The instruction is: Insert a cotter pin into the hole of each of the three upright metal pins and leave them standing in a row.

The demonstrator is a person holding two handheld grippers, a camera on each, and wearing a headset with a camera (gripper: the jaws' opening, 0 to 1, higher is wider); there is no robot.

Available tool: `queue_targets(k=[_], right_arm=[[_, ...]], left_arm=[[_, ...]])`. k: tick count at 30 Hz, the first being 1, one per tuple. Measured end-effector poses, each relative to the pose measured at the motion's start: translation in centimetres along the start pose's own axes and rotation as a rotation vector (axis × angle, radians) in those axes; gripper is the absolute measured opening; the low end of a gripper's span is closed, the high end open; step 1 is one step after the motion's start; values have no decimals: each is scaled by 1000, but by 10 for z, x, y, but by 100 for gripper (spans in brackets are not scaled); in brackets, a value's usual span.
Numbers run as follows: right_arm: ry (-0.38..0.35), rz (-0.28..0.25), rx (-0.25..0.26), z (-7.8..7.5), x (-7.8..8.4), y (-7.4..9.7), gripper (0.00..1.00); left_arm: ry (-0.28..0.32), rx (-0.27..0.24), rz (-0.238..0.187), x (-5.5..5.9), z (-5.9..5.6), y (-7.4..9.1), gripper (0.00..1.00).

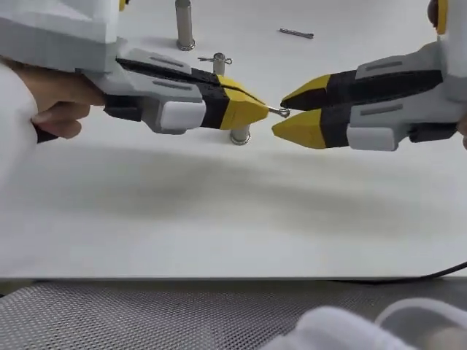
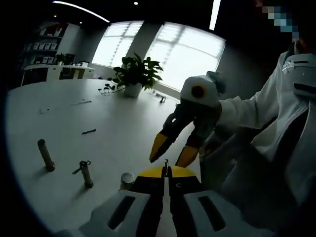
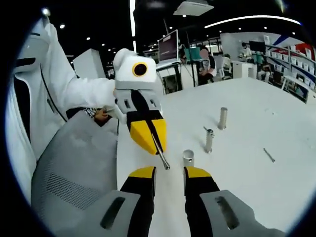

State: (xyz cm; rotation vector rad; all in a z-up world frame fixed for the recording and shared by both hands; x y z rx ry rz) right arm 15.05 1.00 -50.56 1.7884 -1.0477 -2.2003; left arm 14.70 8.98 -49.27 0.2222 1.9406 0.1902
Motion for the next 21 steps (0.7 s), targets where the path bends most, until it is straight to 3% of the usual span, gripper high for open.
queue_targets(k=[3, 4, 11, 21], right_arm=[[-2, 8, -16, 4, 3, -2, 18], [-3, 8, -19, 5, 3, -2, 18], [-12, 7, -53, 14, 6, -5, 14], [-2, 11, -80, 21, 7, -2, 3]], left_arm=[[-114, 12, 32, 1, -2, 0, 0], [-106, 17, 36, 3, -4, -1, 0], [-205, 53, 92, 10, -8, -5, 0], [-234, 77, 105, 11, -11, -7, 0]])
Point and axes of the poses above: the centre of the closed fingertips' face, and the gripper's own axes: y roughly backward along the fingers, z roughly to its left, x roughly out of its underside, the point moved 4 cm from there along y, roughly backward along the fingers, and after that the axes turned 11 degrees about x, right-handed, at the moved point
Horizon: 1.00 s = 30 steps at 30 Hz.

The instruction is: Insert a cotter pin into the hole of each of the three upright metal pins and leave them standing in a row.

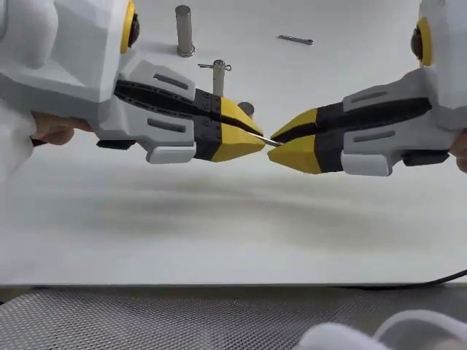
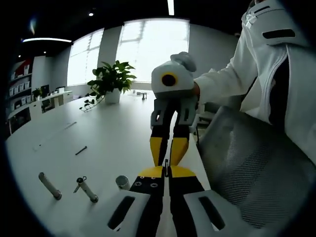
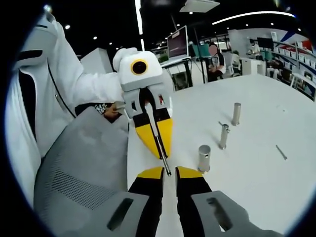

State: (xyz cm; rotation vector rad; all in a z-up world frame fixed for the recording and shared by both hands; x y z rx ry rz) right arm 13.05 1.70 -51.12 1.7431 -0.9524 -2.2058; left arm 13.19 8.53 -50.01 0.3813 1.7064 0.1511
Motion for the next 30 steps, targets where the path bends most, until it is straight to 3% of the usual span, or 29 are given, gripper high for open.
queue_targets(k=[10, 14, 15, 17, 23, 30], right_arm=[[56, 15, -10, 7, 0, 0, 0], [91, 21, -13, 9, 0, 0, 0], [109, 26, -18, 10, 1, 1, 0], [120, 26, -15, 12, 0, 1, 0], [89, 19, 13, 5, -3, 0, 0], [80, 12, 23, 4, -6, 2, 0]], left_arm=[[42, 7, 4, 4, -3, 0, 0], [80, 13, 12, 7, -4, -1, 0], [125, 20, 2, 8, -5, -2, 0], [148, 19, -5, 7, -4, -1, 0], [170, 2, -19, 6, 0, 3, 1], [148, -25, -32, 3, 3, 5, 2]])
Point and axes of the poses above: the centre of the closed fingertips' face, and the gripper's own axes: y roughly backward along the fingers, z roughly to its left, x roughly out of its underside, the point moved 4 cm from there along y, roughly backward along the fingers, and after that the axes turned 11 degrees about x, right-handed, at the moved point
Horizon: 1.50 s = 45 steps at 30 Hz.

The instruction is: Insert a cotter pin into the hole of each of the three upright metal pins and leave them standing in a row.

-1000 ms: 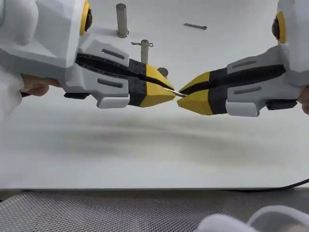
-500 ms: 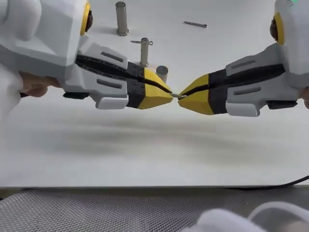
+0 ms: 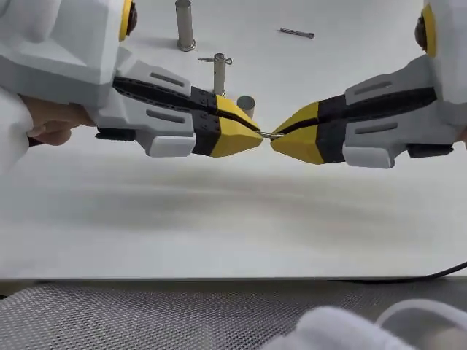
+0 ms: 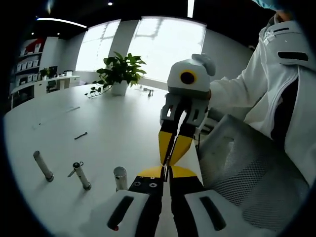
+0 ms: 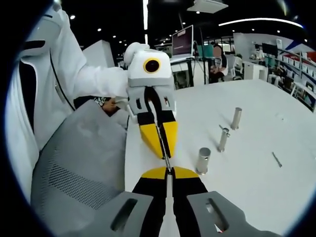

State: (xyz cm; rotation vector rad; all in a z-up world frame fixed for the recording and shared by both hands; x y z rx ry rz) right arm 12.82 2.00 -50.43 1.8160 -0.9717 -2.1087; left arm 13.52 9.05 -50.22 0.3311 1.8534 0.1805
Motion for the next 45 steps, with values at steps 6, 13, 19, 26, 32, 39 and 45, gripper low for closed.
queue_targets(k=[6, 13, 19, 26, 32, 39, 45], right_arm=[[-8, -17, 8, -1, -4, 0, 0], [-25, -28, 58, -15, -6, 2, 0], [-17, 3, 108, -34, 7, 5, 0], [-16, 27, 131, -45, 15, 6, 0], [-10, 54, 136, -49, 23, 3, 0], [2, 85, 125, -50, 30, -2, 0], [5, 99, 116, -54, 34, -7, 0]], left_arm=[[-57, -32, 12, -1, 8, 2, 5], [-70, -67, 5, -1, 18, 3, 13], [-71, -100, 17, 0, 25, 5, 26], [-68, -135, 12, 0, 38, 6, 32], [-60, -131, 36, 5, 50, 2, 31], [-50, -112, 65, 17, 59, -2, 27], [-47, -82, 78, 24, 63, -4, 20]])
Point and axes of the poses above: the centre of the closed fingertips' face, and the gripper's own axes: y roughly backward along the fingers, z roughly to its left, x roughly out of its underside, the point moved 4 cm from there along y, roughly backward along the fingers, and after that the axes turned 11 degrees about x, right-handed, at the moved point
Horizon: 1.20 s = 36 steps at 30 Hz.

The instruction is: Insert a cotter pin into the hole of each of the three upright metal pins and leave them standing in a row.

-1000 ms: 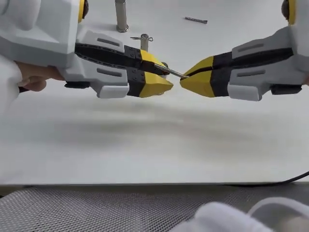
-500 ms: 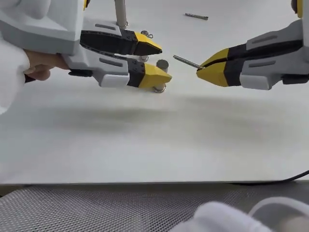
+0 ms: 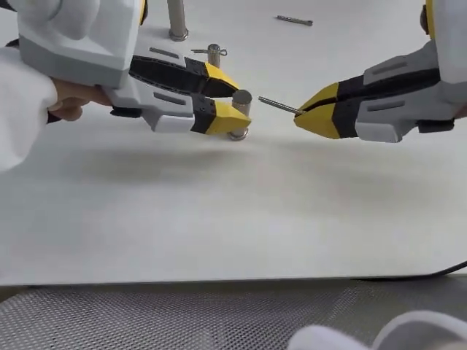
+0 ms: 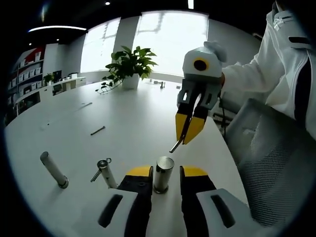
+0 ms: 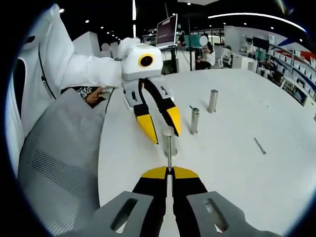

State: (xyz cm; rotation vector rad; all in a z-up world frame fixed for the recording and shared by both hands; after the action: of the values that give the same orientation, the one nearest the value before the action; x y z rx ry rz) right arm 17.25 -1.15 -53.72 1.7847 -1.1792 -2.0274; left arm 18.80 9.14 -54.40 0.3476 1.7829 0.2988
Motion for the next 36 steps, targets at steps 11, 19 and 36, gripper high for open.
queue_targets(k=[11, 19, 36], right_arm=[[10, 17, -25, -1, 0, -5, 0], [47, 26, -45, -1, -2, -7, 0], [96, 36, -61, -1, -5, -13, 0]], left_arm=[[1, 16, -5, 0, 1, -2, 13], [-11, 21, -3, 0, -1, -1, 12], [-12, 29, -6, -1, -3, -1, 12]])
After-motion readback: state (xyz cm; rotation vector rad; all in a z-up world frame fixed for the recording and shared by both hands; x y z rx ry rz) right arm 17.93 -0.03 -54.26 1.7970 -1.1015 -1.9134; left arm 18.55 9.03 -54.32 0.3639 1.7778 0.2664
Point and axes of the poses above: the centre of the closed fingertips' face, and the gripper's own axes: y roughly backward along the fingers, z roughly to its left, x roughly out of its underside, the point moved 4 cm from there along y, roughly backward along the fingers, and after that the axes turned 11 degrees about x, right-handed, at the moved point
